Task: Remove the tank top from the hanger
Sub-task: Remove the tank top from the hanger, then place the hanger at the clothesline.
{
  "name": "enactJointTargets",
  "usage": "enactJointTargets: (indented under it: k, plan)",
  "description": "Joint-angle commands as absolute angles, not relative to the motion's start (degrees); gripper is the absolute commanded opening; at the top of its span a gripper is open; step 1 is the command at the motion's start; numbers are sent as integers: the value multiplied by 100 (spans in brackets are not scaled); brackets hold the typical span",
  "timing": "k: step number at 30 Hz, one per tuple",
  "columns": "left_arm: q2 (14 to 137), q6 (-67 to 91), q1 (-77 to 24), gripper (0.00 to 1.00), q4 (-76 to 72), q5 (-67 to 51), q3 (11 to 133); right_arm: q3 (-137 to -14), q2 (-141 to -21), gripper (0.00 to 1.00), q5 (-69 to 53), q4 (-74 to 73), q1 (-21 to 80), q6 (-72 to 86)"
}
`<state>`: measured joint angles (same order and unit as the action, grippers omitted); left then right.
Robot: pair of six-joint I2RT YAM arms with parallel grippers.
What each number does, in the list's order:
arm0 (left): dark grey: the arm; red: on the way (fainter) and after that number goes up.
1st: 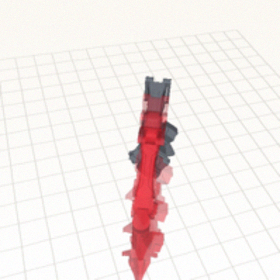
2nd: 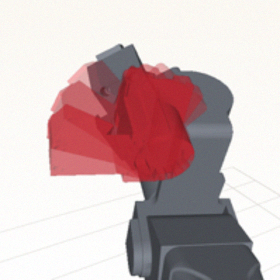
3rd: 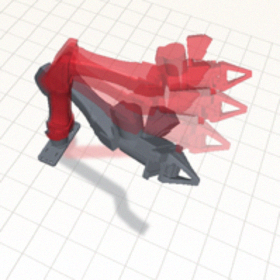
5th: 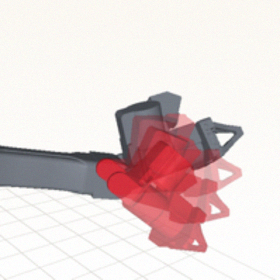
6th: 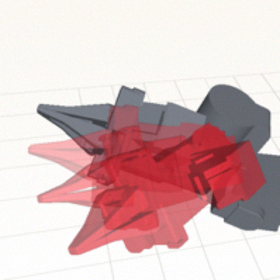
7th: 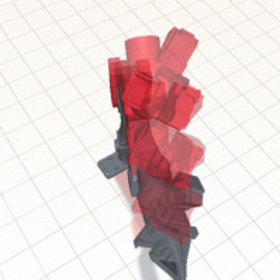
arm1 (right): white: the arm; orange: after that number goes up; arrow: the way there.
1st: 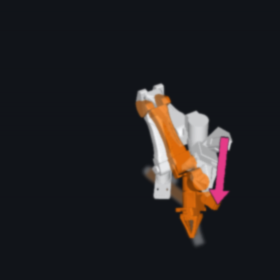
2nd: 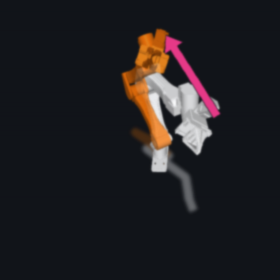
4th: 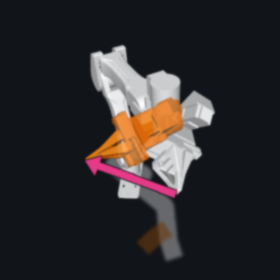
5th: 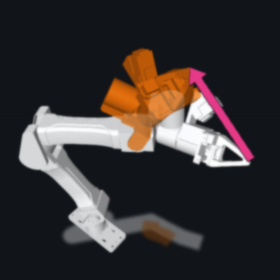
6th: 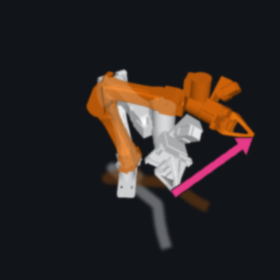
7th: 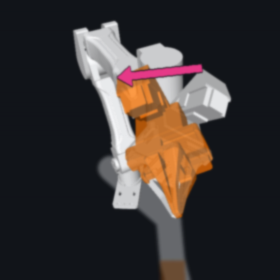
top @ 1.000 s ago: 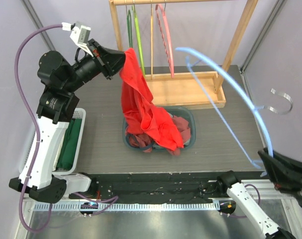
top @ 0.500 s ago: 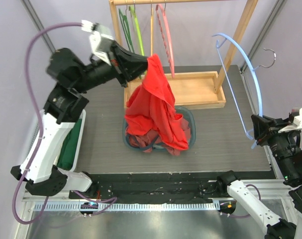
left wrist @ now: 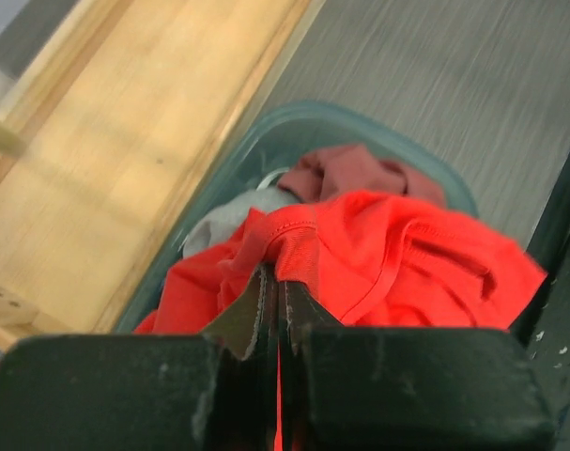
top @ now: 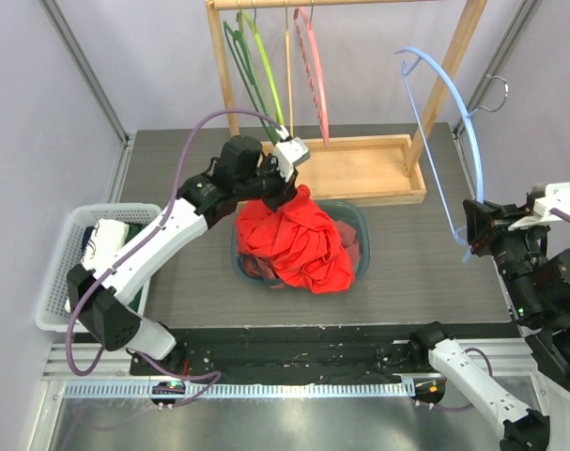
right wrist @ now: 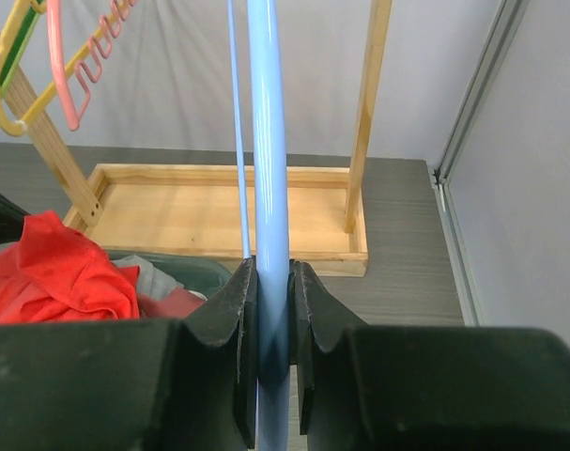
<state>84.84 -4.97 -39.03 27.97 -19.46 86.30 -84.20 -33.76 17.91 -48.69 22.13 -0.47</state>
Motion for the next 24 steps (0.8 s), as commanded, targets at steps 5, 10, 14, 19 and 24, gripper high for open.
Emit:
enactJointTargets:
  k: [5, 10, 14, 19, 24]
  plan:
    - [8183, -1993, -4262, 0, 2830, -933, 7086, -8358, -3735, 1, 1758, -4192, 2224, -220]
    - [7946, -2347, -4350, 0, 2795, -730, 6154, -8367, -3858, 1, 1740, -4026, 2224, -237]
    - [7858, -2452, -4359, 1, 2769, -651, 5836, -8323, -4078, 1, 1609, -3911, 2224, -194]
    - [7656, -2435, -4359, 95, 2926, -598, 6054, -8516, -4560, 1, 1485, -3867, 2224, -176]
    - [7787, -2084, -4351, 100, 4102, -563, 6906, -8832, -4869, 1, 1459, -3858, 2224, -290]
